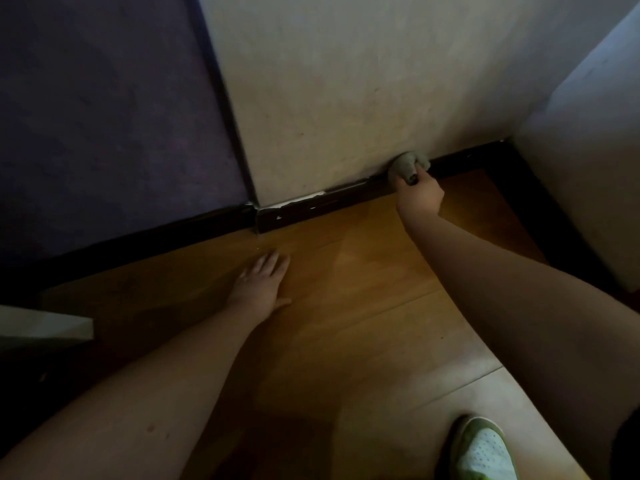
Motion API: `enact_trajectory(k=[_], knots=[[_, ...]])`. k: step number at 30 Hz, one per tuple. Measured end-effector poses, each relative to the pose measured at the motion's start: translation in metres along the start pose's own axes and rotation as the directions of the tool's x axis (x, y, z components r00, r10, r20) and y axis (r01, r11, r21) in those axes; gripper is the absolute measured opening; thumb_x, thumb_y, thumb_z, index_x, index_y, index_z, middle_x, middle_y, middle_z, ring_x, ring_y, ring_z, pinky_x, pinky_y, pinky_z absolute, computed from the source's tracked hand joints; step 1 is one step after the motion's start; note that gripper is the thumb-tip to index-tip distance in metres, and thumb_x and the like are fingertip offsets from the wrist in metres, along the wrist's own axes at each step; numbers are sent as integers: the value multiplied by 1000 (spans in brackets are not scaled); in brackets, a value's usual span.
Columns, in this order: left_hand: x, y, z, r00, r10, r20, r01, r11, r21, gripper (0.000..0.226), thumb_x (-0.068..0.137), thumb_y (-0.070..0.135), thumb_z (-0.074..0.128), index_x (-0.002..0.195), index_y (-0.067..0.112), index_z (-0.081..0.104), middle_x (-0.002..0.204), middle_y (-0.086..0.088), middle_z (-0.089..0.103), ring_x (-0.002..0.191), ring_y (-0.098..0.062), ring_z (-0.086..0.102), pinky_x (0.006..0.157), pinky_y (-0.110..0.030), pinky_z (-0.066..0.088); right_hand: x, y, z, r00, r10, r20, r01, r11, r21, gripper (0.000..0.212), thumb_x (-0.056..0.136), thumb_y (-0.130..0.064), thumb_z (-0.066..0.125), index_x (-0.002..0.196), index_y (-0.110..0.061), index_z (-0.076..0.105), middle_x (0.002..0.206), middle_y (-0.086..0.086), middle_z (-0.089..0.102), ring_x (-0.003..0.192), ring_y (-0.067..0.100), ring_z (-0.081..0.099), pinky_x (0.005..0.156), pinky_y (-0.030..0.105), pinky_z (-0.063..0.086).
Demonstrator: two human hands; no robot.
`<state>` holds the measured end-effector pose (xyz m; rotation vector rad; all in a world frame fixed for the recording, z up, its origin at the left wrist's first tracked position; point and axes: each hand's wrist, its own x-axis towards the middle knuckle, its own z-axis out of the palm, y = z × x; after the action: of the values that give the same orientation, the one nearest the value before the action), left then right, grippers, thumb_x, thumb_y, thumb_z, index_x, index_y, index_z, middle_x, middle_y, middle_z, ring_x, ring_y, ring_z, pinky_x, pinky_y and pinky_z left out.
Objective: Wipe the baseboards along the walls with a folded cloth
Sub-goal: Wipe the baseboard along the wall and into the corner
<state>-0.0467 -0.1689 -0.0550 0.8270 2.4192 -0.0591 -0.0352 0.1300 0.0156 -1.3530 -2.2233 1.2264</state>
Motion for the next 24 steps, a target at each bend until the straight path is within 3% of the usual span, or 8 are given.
enact_trajectory(k=[4,10,17,24], knots=[[-12,-16,2,993,-39,111,38,999,10,98,90,50,64,158,29,-4,163,5,-21,152,-21,-7,120,-46,15,-30,-13,29,1000,23,13,-22,1000,-21,47,99,-23,56,145,-17,48,139,12,56,121,32,57,96,35,47],[-23,-16,14,989,-129,71,136,985,-106,106,88,52,64,157,17,-8,164,0,-17,152,-24,-10,124,-39,9,-93,-24,73,993,-43,111,40,999,33,49,95,-25,62,142,-17,51,133,10,62,120,27,59,89,20,40],[-27,-19,20,989,-131,73,139,982,-126,103,92,55,57,156,15,-14,163,-1,-23,151,-24,-13,123,-38,6,-156,-48,120,955,-104,278,95,994,46,51,93,-23,63,143,-20,51,130,12,63,121,29,58,100,33,45],[-25,-22,17,988,-128,84,138,983,-125,103,91,56,57,156,18,-13,163,1,-22,152,-24,-10,122,-37,8,-159,-44,121,935,-156,318,155,987,29,52,93,-22,62,143,-22,50,129,14,64,119,32,59,101,39,47]])
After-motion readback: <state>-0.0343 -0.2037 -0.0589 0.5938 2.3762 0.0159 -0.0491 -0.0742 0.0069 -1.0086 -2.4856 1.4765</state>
